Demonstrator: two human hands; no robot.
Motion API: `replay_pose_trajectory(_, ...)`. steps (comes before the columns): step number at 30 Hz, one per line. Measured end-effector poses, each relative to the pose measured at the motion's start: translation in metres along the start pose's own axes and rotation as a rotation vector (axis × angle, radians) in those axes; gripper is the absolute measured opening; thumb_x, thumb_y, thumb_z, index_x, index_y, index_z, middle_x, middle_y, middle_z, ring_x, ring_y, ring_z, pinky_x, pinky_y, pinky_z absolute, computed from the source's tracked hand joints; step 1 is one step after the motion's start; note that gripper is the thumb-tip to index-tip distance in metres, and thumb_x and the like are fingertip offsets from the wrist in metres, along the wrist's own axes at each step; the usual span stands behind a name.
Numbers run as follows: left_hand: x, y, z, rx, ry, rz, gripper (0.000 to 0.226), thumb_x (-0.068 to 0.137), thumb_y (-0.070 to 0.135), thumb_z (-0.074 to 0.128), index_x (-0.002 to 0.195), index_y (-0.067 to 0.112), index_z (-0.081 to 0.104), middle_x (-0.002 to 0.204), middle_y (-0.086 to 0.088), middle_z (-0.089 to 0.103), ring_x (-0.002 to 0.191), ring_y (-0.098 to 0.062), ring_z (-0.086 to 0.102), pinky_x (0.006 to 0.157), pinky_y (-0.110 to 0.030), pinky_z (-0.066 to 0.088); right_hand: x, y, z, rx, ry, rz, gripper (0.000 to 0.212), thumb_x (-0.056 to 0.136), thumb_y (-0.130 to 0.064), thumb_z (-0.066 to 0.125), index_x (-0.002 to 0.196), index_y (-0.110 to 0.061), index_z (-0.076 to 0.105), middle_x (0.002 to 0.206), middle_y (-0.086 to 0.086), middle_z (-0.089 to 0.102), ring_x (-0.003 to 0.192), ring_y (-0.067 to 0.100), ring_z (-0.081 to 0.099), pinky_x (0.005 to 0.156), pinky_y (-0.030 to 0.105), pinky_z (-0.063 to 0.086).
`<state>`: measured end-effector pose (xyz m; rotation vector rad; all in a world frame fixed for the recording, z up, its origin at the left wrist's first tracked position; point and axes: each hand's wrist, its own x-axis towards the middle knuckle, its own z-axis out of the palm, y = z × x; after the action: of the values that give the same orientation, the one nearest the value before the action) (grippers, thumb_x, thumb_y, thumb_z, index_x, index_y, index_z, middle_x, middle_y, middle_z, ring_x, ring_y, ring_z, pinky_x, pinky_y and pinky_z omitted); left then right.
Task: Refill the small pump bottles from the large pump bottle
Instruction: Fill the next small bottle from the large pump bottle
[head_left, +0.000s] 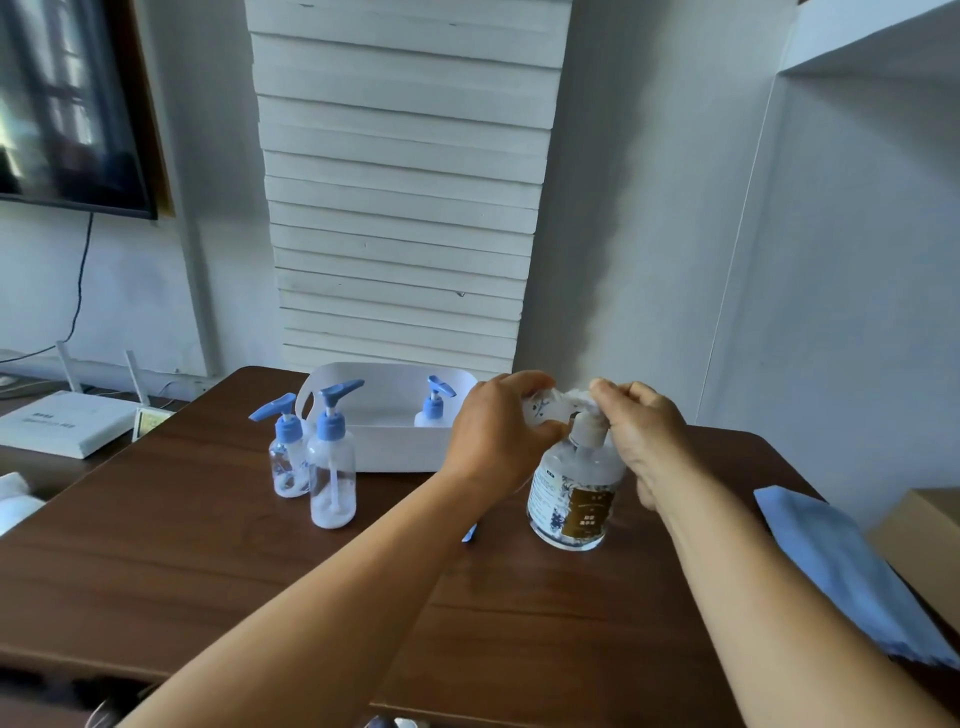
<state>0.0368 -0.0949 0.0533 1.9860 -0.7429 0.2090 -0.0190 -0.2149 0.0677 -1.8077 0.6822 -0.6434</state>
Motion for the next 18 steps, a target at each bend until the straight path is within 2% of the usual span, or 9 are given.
replay_pose_trajectory(7, 0.003, 0.007, -0.004, 0.007, 0.012, 0.023, 0.048, 0.074, 0.026, 0.074, 0.120, 0.027, 0.060, 0.113, 0.007, 0.065, 0.102, -0.013, 0.058, 0.086, -0.024, 0.046, 0.002, -0.008, -0.008, -0.032, -0.006, -0.046, 0.025, 0.093, -0.036, 0.053, 0.084, -0.013, 0.057, 0.077, -0.004, 0.056, 0.071, 0.006, 0.048, 0.055, 0.022, 0.036)
replay_pose_trajectory(12, -0.003, 0.000, 0.001, -0.015, -0.005, -0.002, 0.046, 0.074, 0.025, 0.076, 0.117, 0.024, 0.061, 0.108, 0.005, 0.066, 0.098, -0.013, 0.060, 0.087, -0.025, 0.047, -0.001, 0.004, 0.003, 0.022, 0.022, -0.006, 0.029, 0.093, -0.036, 0.052, 0.072, -0.016, 0.050, 0.072, -0.002, 0.054, 0.067, 0.009, 0.046, 0.055, 0.025, 0.036)
replay_pose_trajectory(18, 0.002, 0.009, -0.005, 0.001, 0.012, 0.019, 0.047, 0.073, 0.024, 0.074, 0.118, 0.025, 0.061, 0.109, 0.006, 0.066, 0.096, -0.013, 0.059, 0.081, -0.021, 0.044, 0.006, -0.010, -0.010, -0.034, -0.039, -0.019, 0.025, 0.092, -0.037, 0.053, 0.086, -0.013, 0.058, 0.081, -0.003, 0.056, 0.074, 0.007, 0.049, 0.057, 0.021, 0.035)
